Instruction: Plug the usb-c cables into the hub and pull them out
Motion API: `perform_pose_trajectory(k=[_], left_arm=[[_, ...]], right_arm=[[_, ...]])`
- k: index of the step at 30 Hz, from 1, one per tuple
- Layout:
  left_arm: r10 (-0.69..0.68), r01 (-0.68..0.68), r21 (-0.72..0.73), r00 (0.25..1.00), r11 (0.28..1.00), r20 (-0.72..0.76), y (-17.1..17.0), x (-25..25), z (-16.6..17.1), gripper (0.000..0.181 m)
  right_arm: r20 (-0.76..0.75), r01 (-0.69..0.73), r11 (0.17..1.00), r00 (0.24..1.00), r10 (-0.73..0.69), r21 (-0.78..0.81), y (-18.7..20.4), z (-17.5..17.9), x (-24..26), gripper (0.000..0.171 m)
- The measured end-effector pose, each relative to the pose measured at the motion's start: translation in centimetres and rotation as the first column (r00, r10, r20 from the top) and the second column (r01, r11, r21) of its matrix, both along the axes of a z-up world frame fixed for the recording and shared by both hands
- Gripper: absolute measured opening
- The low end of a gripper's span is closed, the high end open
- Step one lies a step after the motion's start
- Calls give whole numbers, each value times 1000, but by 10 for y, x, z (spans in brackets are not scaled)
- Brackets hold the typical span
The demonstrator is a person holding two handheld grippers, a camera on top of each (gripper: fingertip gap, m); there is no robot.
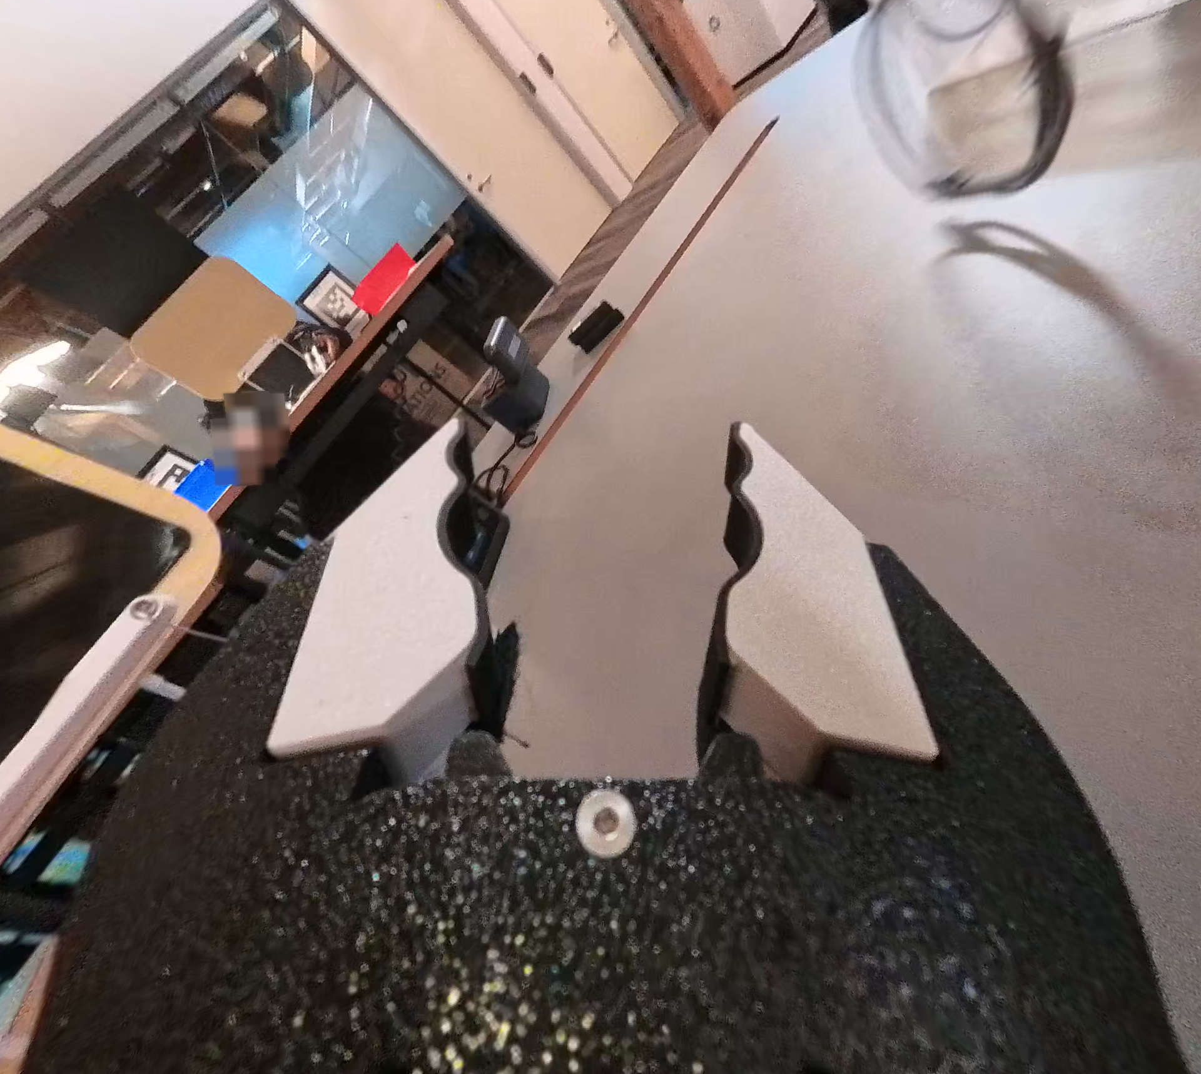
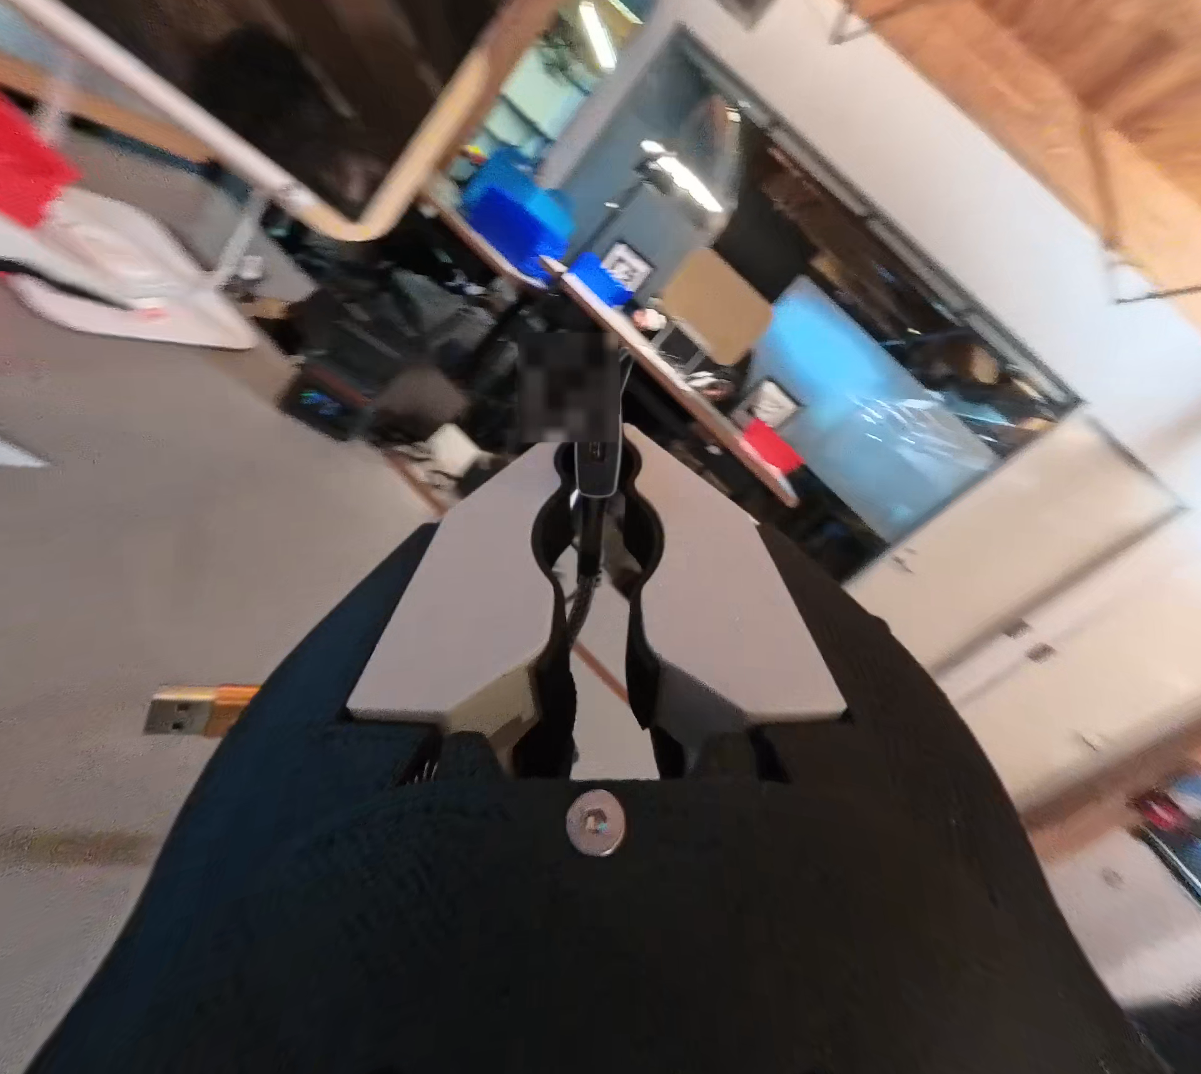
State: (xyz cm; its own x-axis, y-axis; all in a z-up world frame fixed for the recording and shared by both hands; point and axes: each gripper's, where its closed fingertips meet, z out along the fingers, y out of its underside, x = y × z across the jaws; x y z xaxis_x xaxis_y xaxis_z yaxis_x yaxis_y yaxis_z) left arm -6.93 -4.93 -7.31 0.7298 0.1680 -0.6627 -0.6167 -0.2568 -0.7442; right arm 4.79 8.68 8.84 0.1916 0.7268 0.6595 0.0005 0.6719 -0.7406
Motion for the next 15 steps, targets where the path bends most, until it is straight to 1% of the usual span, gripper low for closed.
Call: perform_pose_trajectory(k=[3,6,8,10,13,15], left_arm=[[49,-51,-50,998,997,-30,1,-8,-9,75],[42,-47,-78,997,996,-68,4,-5,-16,72],[33,-42,-97,995,994,-89,6,-2,-20,71],[30,-42,-116,994,992,-106,8,0,-25,70],[29,-44,-140,993,989,-111,10,0,-31,68],[24,-41,-147,993,988,-113,11,1,-33,67]], right_arm=[[-70,90,996,993,-91,-12,55,50,46,8],[-73,183,983,981,-182,6,114,78,69,8],[-64,212,977,975,-212,-12,147,93,77,8],[-84,219,975,971,-222,-46,170,112,86,8],[-130,232,970,962,-239,-71,191,139,100,8],[-148,263,962,951,-271,-67,207,146,106,8]])
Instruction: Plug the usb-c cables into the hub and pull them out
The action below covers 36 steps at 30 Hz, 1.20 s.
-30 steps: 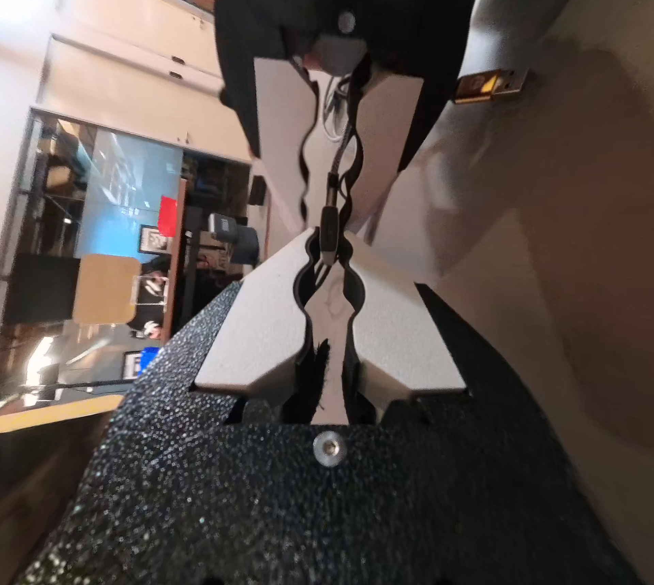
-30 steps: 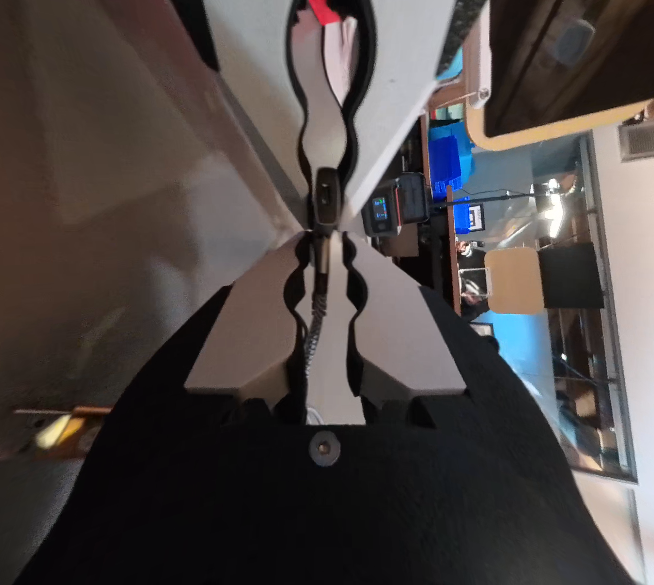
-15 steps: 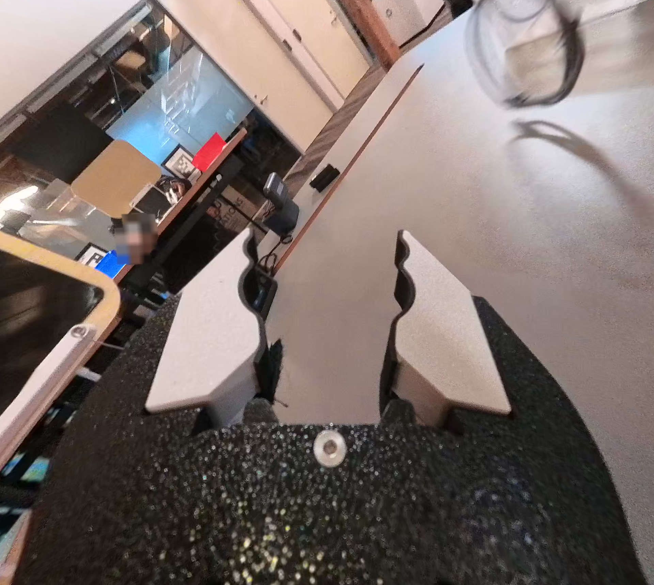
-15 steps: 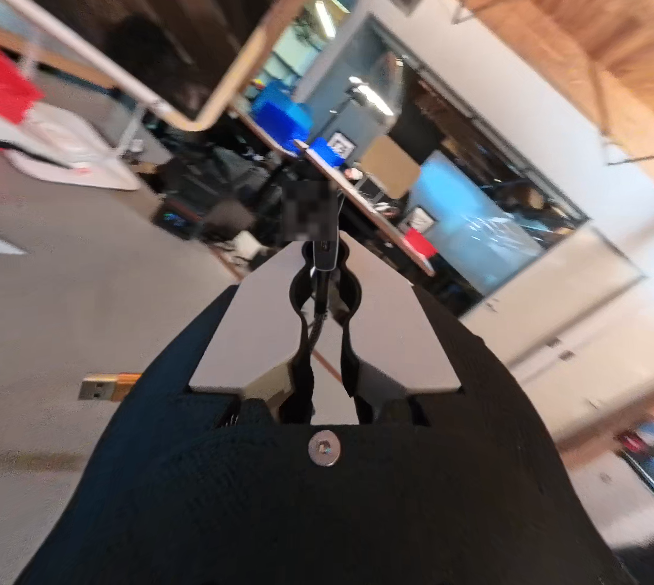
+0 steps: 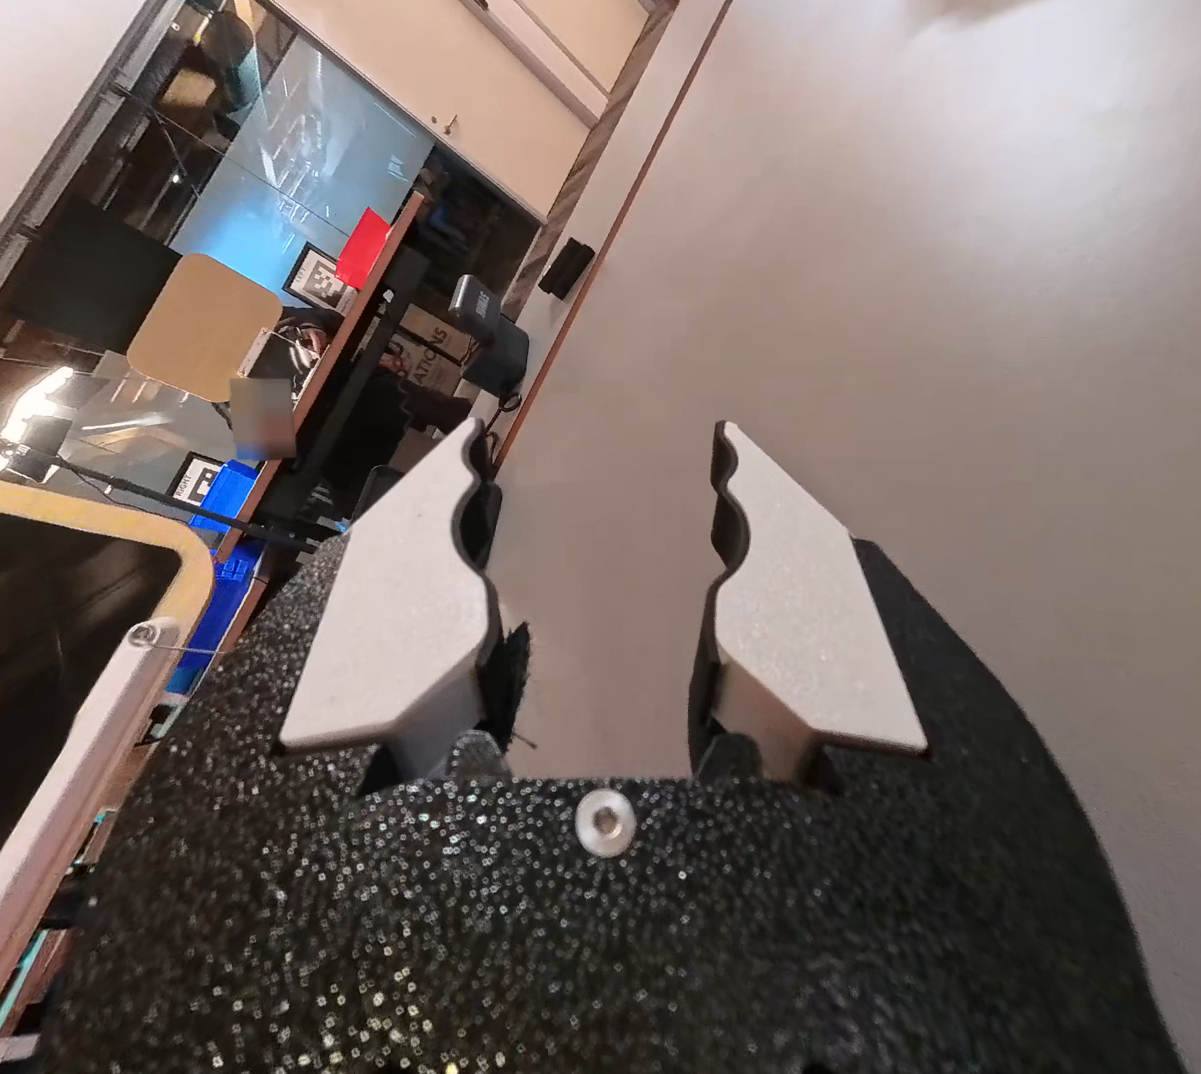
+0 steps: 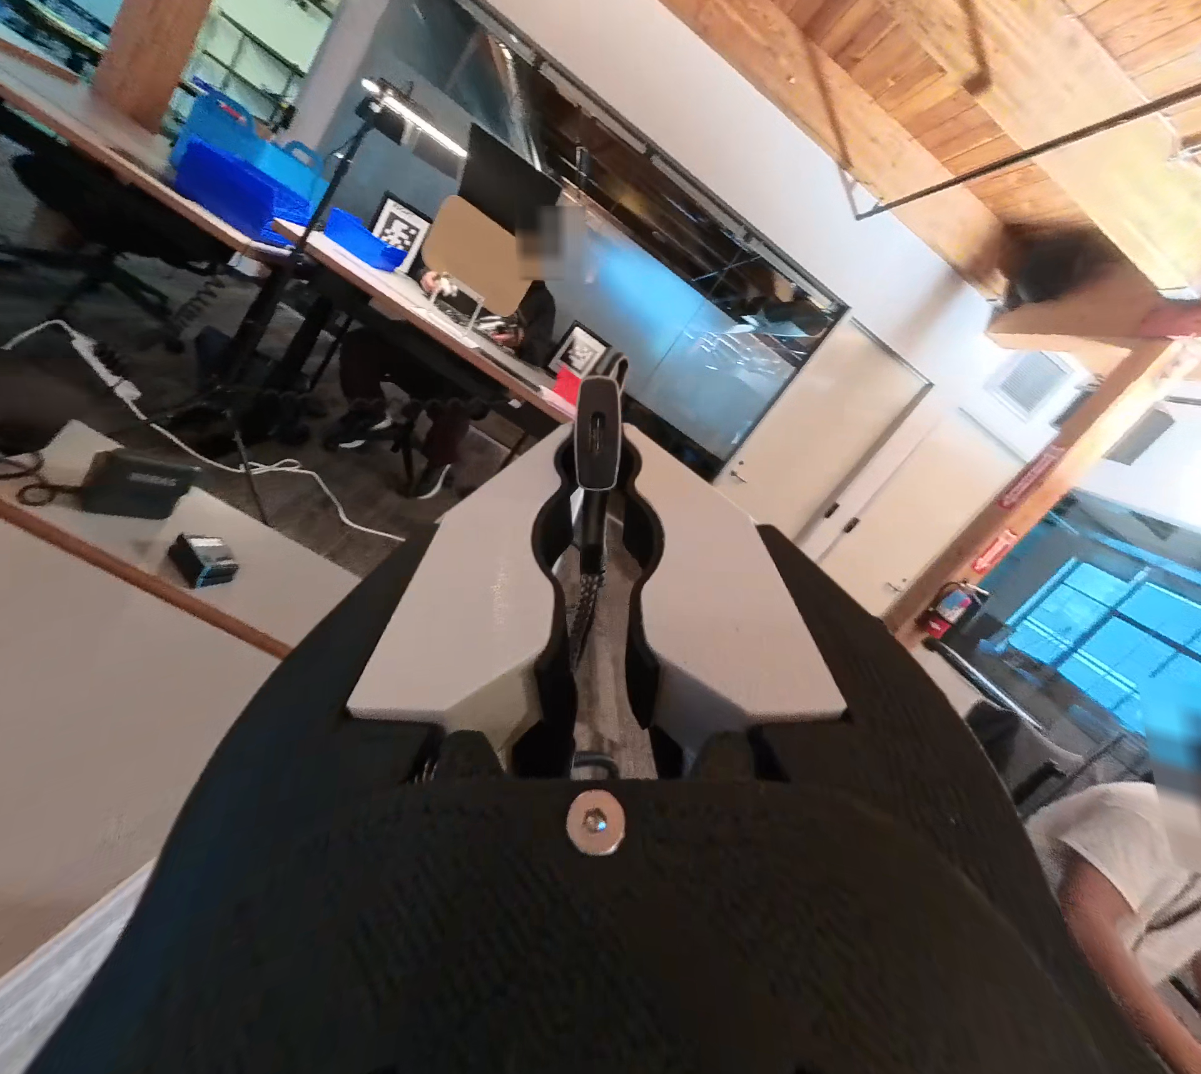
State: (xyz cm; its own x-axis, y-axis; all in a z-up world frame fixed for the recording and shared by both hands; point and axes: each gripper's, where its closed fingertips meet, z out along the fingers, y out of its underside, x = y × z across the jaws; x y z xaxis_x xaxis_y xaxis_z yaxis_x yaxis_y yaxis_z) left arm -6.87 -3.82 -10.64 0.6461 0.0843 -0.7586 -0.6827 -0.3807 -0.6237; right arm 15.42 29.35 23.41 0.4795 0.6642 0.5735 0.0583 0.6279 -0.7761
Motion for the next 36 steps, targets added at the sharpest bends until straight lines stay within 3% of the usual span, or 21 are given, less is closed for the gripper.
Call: perform_pose_trajectory(k=[9,13,19,21,24,27,30,34,36], left_arm=[[-10,10,-28,1000,1000,19,3,1,-12,63],[-28,29,-22,999,999,20,3,5,-11,50],[-20,20,-27,1000,999,10,3,4,-13,52],[-22,22,-28,1000,999,6,3,4,-14,52],[-16,16,-28,1000,999,-4,3,2,-13,52],[-14,14,-22,1000,1000,4,2,1,-13,52],[-20,20,-27,1000,999,4,3,2,-15,52],[-27,27,-46,1000,999,-8,5,5,-20,52],[-30,29,-52,1000,998,-9,6,5,-22,52]], right_arm=[[-67,22,997,997,-27,-70,38,-53,0,8],[-69,-8,993,998,0,-115,42,-88,-7,8],[274,68,998,960,-61,-17,53,-174,-14,8],[453,28,999,891,-41,36,44,-201,-12,8],[733,-47,994,673,103,-97,19,-249,-1,8],[845,21,975,503,182,-223,17,-271,16,9],[929,127,962,316,192,-242,31,-294,28,8],[957,88,968,191,217,-237,29,-314,12,8],[948,40,961,181,263,-274,22,-325,-3,9]])
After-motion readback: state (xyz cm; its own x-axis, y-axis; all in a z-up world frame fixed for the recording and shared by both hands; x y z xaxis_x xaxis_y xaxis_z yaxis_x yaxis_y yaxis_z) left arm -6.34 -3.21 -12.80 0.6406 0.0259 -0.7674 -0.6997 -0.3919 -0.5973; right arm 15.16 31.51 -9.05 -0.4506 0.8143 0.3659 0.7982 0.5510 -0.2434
